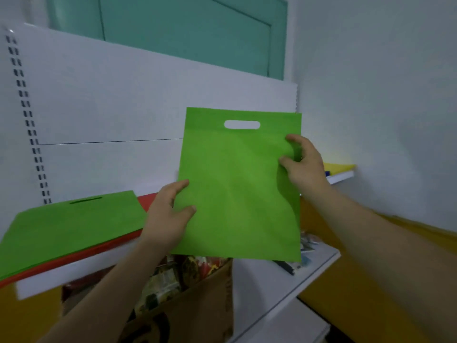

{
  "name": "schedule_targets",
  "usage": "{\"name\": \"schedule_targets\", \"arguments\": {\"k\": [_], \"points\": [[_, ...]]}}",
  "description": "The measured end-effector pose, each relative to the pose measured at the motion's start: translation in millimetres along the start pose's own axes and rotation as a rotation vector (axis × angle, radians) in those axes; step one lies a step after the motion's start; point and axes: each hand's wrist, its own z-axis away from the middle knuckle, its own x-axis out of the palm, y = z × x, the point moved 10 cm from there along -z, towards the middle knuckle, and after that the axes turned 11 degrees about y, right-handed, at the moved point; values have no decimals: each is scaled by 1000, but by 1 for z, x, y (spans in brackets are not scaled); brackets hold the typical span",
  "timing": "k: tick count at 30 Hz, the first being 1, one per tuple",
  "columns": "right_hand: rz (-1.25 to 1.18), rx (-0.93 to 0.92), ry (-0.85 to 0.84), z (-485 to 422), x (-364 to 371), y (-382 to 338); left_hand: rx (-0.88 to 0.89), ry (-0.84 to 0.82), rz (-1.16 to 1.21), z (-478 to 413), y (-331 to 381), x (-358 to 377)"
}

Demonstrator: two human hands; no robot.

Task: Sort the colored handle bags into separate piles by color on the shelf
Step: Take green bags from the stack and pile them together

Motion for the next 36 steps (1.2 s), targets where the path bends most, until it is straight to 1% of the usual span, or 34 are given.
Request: {"name": "schedule_targets", "arguments": {"k": [5, 11, 14, 18, 22, 25, 31, 34, 36], "points": [[127, -10, 82, -36, -95, 36, 5, -72, 4, 14, 24, 99], [207, 71, 155, -74, -194, 94, 61, -160, 15, 37, 58, 216], [242, 86, 184, -91, -225, 116, 51, -188, 49, 39, 63, 260], [256, 119, 204, -110, -241, 151, 57, -213, 43, 33, 60, 303], [257, 155, 215, -131, -231, 186, 70, -212, 29, 13, 49, 330], [244, 159, 199, -154, -205, 208, 76, -195, -22, -12, 37, 344], [174, 158, 134, -206, -133, 244, 43, -155, -128, -70, 14, 350], [124, 150, 63, -225, -86, 260, 37, -125, -236, -88, 2, 338], [70, 157, -7, -235, -49, 269, 2, -107, -282, -98, -9, 328]]}}
